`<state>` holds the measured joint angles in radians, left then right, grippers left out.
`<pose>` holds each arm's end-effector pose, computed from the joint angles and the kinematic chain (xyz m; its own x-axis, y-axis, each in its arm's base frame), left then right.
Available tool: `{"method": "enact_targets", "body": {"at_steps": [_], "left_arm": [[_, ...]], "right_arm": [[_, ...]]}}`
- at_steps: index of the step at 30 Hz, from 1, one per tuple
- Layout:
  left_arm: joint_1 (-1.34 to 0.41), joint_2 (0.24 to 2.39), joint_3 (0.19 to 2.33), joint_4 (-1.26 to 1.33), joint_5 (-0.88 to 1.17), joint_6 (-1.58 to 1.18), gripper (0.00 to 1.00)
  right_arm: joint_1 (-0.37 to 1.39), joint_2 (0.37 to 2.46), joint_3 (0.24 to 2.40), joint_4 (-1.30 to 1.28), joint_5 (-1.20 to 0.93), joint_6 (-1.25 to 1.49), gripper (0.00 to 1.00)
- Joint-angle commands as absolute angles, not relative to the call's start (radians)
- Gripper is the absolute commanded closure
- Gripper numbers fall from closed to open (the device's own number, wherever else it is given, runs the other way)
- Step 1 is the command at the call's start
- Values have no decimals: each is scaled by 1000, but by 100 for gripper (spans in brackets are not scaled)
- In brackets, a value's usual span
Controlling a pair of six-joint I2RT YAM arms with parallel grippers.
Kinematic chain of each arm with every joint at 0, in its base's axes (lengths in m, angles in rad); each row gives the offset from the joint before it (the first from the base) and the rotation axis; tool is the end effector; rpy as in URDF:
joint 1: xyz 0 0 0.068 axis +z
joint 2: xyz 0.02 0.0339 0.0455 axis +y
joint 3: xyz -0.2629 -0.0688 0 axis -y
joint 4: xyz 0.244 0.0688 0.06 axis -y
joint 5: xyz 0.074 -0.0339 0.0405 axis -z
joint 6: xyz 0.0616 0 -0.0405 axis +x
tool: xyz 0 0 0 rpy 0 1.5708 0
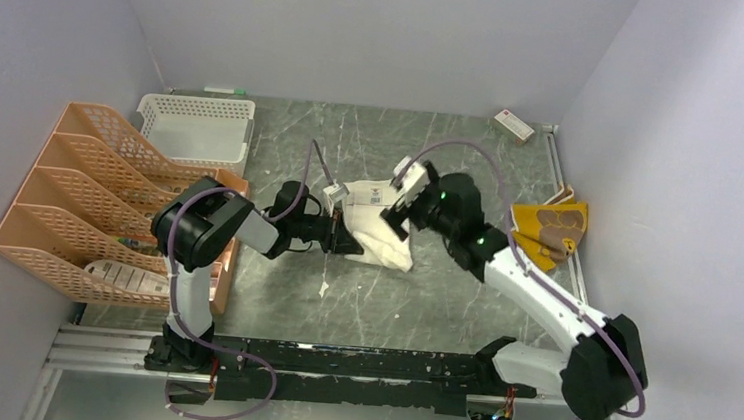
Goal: Roll the towels
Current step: Roll the towel at the center of the board.
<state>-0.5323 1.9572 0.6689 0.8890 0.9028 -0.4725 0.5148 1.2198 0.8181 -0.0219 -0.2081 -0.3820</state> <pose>0.2753 -0.2183 0.0958 -0.7250 0.0999 -0.6815 0.6824 0.2382 -0.6911 0.2549 0.1588 0.2650 -0.0913 -0.4707 -0.8776 -0.7325 0.6287 -0.2610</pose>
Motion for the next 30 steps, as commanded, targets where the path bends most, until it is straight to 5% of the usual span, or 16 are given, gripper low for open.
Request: {"method": "enact_targets", "body": {"at_steps": [1, 7, 12, 18, 30], "left_arm": [[-527, 1910, 676, 716, 874, -423, 93], [-528, 1887, 613, 782, 857, -434, 93], [-527, 1884, 568, 866, 872, -467, 93], [-527, 1931, 563, 967, 890, -527, 93], [-437, 1907, 529, 961, 960, -529, 93]], "right_arm": [[736, 1127, 699, 56, -35, -424, 0], [747, 1078, 600, 22, -294, -570, 0], [436, 1123, 745, -50, -772, -611, 1], [431, 1312, 956, -551, -823, -919, 8], [595, 1177, 710, -402, -530, -797, 9]]}}
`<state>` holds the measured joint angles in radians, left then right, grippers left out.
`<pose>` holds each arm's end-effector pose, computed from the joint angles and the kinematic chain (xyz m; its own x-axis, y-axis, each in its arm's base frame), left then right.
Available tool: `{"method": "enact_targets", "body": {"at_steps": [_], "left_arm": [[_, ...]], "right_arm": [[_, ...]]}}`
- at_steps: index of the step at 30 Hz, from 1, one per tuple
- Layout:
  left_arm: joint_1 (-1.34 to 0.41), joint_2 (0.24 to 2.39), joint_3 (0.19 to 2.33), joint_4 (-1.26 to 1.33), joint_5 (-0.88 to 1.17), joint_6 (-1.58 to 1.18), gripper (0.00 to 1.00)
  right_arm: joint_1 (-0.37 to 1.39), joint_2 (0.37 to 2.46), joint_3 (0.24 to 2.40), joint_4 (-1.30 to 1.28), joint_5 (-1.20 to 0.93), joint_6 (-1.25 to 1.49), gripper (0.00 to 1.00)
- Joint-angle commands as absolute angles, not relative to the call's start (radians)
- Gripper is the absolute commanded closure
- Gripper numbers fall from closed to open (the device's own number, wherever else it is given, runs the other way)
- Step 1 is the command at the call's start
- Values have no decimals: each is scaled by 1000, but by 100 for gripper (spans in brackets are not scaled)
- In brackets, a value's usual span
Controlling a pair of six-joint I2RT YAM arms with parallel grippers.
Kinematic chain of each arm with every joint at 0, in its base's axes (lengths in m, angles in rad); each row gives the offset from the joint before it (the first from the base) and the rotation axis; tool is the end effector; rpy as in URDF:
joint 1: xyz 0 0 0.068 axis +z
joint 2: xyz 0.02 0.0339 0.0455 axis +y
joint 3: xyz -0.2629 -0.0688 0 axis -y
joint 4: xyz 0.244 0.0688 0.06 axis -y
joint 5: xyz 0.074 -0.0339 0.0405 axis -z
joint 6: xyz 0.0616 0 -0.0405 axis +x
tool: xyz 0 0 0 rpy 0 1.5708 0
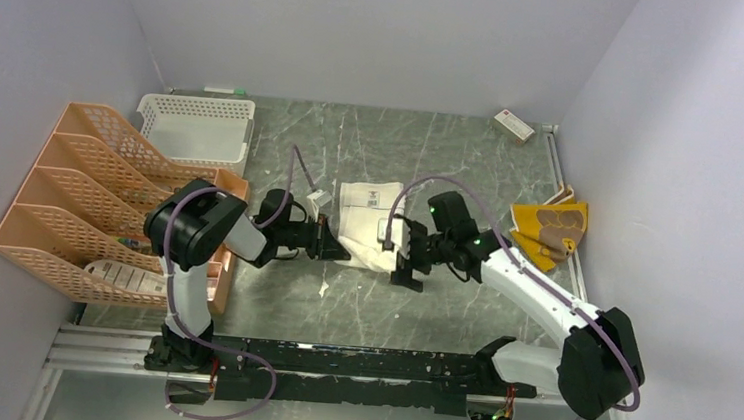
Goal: Roll the towels
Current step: Roll the towel at the center of the board.
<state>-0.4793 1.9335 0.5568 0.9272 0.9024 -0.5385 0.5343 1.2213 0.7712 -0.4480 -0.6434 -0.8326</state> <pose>0.2619 -0.1906 0.0827 -0.7992 0.0572 -0.5983 0.5861 0.2950 -0.7547 0.1986 0.1604 0.2120 0.0863 -0.6365 -0.7664 -0.9886 0.0406 -0.1451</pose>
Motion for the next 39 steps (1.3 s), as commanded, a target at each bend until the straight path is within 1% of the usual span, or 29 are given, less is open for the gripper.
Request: {"method": "enact_targets", "body": {"at_steps": [1, 3, 7, 9, 13, 18, 21, 24, 27, 31, 32, 33, 34, 36, 39], "left_arm": [[-432, 1894, 525, 942, 962, -513, 93], [-428, 1871, 529, 886, 959, -475, 93], [-428, 1841, 544, 782, 945, -411, 93], [-428, 1833, 542, 775, 941, -405, 93], [-428, 1834, 530, 799, 938, -420, 93], [-428, 1838, 523, 798, 938, -417, 93], [-428, 1833, 522, 781, 935, -405, 93], [-428, 1837, 524, 775, 935, -401, 93], [-428, 1843, 525, 781, 937, -405, 93], [-428, 1845, 525, 787, 937, -408, 93], [-428, 1845, 525, 792, 937, -409, 93], [-428, 1847, 524, 793, 938, -410, 93], [-428, 1846, 523, 793, 938, -409, 93], [-427, 1843, 519, 793, 936, -406, 93], [-427, 1835, 512, 786, 931, -397, 93]], "right_arm": [[612, 1164, 688, -385, -508, -790, 8], [634, 1135, 644, -334, -456, -776, 8], [638, 1104, 591, -254, -440, -766, 10], [640, 1116, 584, -207, -415, -741, 15], [639, 1209, 611, -122, -418, -640, 26], [640, 1260, 580, 10, -526, -580, 29], [639, 1289, 585, 0, -547, -588, 34], [639, 1310, 586, -8, -573, -586, 42], [638, 1334, 595, -29, -590, -579, 46], [638, 1380, 628, -84, -599, -591, 59], [635, 1392, 636, -90, -603, -590, 64], [628, 1404, 645, -100, -611, -589, 71], [617, 1416, 657, -113, -625, -588, 80], [587, 1441, 683, -154, -658, -604, 100], [536, 1457, 708, -191, -710, -605, 100]]}}
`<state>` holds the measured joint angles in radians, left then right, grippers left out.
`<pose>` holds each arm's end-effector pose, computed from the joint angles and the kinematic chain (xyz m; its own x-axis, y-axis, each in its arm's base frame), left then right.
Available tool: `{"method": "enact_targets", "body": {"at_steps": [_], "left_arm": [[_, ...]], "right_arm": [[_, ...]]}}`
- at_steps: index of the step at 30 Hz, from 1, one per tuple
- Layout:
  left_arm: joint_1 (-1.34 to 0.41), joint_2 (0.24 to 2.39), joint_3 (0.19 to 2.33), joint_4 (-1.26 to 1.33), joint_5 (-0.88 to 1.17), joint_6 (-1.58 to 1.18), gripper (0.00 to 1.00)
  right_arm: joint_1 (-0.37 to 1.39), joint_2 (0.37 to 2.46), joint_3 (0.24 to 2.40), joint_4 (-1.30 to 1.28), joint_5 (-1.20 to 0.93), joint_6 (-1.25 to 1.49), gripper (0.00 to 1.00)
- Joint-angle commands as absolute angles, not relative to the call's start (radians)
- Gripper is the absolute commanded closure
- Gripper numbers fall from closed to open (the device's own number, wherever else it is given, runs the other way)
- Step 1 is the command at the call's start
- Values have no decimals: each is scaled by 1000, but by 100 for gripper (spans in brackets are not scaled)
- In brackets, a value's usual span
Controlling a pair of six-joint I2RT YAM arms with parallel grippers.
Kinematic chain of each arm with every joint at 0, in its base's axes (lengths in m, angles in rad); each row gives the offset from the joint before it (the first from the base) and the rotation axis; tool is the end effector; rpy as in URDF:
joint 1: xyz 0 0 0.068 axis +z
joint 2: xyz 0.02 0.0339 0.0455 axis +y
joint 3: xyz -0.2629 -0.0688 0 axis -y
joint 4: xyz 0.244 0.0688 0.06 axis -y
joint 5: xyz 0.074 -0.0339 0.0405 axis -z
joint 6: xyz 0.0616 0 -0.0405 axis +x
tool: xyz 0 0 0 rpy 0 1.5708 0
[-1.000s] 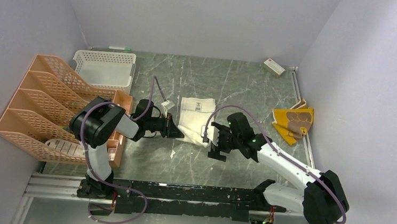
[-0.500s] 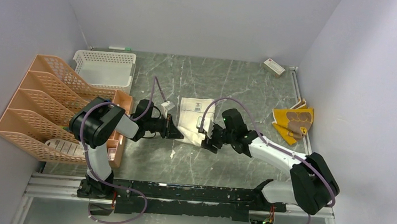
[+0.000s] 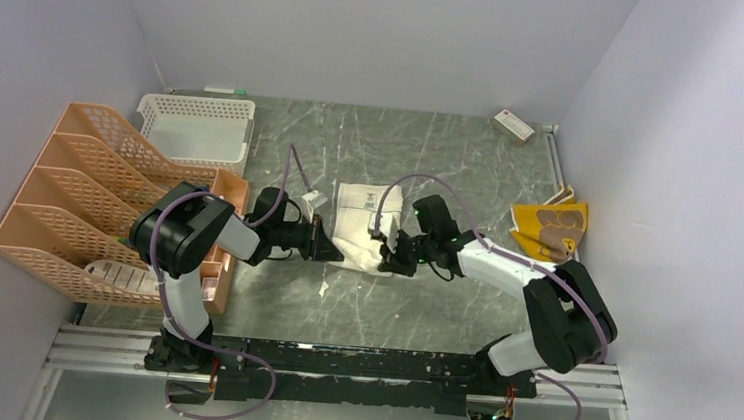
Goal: Roll the towels
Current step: Roll the towel at the center of the board.
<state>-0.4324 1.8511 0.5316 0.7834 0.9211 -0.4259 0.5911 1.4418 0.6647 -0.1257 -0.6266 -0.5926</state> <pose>0.2583 -0.1733 0.0879 -0.7839 0.0865 -0.6149 0.6053 0.3274 -0.7256 0.2115 0.1854 0.1486 -0.1201 -0.6255 -0.7709 -0.9887 0.1457 0.0359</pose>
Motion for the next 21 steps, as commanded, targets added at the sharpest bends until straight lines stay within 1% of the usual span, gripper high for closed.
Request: {"method": "enact_targets", "body": {"at_steps": [1, 6, 9, 11, 16, 21], "left_arm": [[-428, 1833, 511, 782, 930, -393, 93], [-427, 1832, 513, 759, 928, -378, 93], [-428, 1839, 519, 763, 929, -384, 93], [-427, 1844, 524, 763, 931, -389, 93], [-427, 1824, 526, 733, 920, -387, 93], [-426, 1813, 549, 654, 884, -380, 93]], "right_arm": [[508, 1454, 714, -188, -743, -591, 100], [348, 1436, 744, -198, -950, -511, 100], [330, 1465, 774, -226, -1000, -493, 100], [328, 1517, 789, -213, -989, -429, 100], [328, 1713, 908, -340, -933, -401, 100], [323, 1756, 906, -330, -904, -398, 100]]}}
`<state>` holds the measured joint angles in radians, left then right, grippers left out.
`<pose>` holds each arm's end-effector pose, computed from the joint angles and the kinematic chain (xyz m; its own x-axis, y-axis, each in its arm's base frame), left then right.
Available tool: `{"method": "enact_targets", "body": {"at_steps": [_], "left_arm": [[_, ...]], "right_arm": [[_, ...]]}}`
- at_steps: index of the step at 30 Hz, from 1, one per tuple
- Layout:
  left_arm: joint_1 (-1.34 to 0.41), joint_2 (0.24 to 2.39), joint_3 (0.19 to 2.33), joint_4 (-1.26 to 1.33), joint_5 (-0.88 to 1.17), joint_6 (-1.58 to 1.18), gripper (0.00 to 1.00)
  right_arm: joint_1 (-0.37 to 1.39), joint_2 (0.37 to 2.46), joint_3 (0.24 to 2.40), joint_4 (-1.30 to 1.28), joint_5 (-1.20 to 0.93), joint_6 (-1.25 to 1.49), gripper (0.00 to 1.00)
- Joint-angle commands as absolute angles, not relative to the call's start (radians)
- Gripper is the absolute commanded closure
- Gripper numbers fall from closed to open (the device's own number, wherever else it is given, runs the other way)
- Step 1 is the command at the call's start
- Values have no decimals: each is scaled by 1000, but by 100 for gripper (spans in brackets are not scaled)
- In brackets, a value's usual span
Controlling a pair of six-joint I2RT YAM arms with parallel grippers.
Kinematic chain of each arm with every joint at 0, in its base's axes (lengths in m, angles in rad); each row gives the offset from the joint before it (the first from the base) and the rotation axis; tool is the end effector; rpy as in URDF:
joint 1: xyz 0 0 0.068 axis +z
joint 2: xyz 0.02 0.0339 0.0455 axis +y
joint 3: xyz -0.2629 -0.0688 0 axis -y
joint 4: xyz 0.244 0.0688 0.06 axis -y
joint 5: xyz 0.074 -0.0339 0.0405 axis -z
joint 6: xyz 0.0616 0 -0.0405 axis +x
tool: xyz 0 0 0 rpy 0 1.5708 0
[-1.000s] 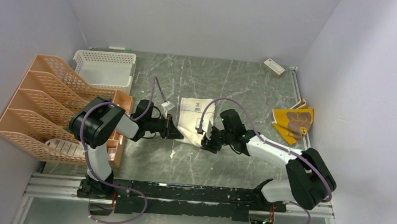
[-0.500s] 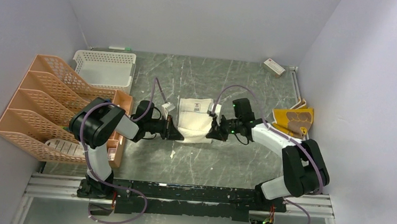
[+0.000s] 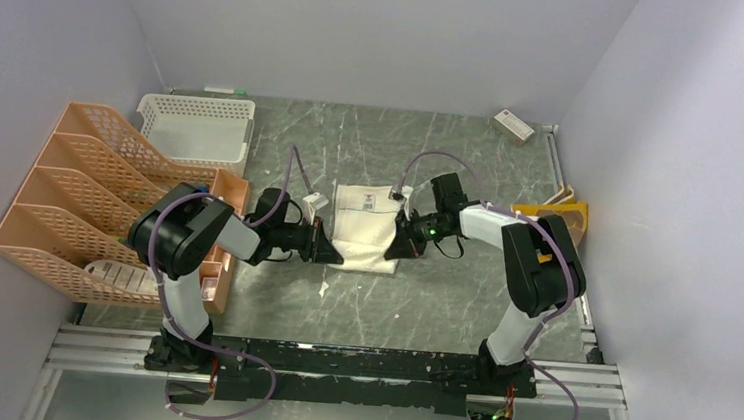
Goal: Roll the towels
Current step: Roll the towel at the center of the board.
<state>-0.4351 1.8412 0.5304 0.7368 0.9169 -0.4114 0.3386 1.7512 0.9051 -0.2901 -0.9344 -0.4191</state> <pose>0.2556 -0.1727 0.0859 -0.7955 0.1015 -0.5973 0.5921 0.3396 -0.7308 0.2858 0.1532 0.1289 -0.5712 -0.4576 -0.6815 -0.8202 0.2867 0.4950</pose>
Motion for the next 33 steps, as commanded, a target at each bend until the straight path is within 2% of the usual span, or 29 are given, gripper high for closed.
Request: {"method": "enact_targets", "body": {"at_steps": [1, 3, 5, 7, 8, 10, 12, 18, 27, 33], "left_arm": [[-425, 1815, 556, 634, 873, -383, 93], [-424, 1829, 584, 567, 853, -366, 92], [-423, 1835, 613, 489, 818, -362, 85], [-422, 1815, 625, 436, 767, -362, 67], [-422, 1793, 626, 412, 738, -344, 62], [-422, 1721, 626, 360, 662, -323, 52], [-428, 1653, 632, 301, 578, -318, 37], [-472, 1482, 636, 187, 343, -404, 32], [-529, 1566, 598, 340, 385, -533, 32], [-591, 1482, 659, 315, 367, -536, 32]], "right_arm": [[320, 1760, 906, -331, -891, -397, 100], [316, 1777, 913, -342, -849, -392, 100], [316, 1802, 923, -352, -787, -378, 100], [319, 1822, 933, -362, -735, -366, 100], [319, 1827, 934, -358, -711, -356, 100], [323, 1824, 932, -344, -662, -320, 84], [329, 1823, 936, -350, -631, -310, 81], [362, 1846, 961, -380, -545, -303, 79], [387, 1846, 967, -380, -537, -309, 78], [387, 1838, 969, -379, -532, -308, 78]]}}
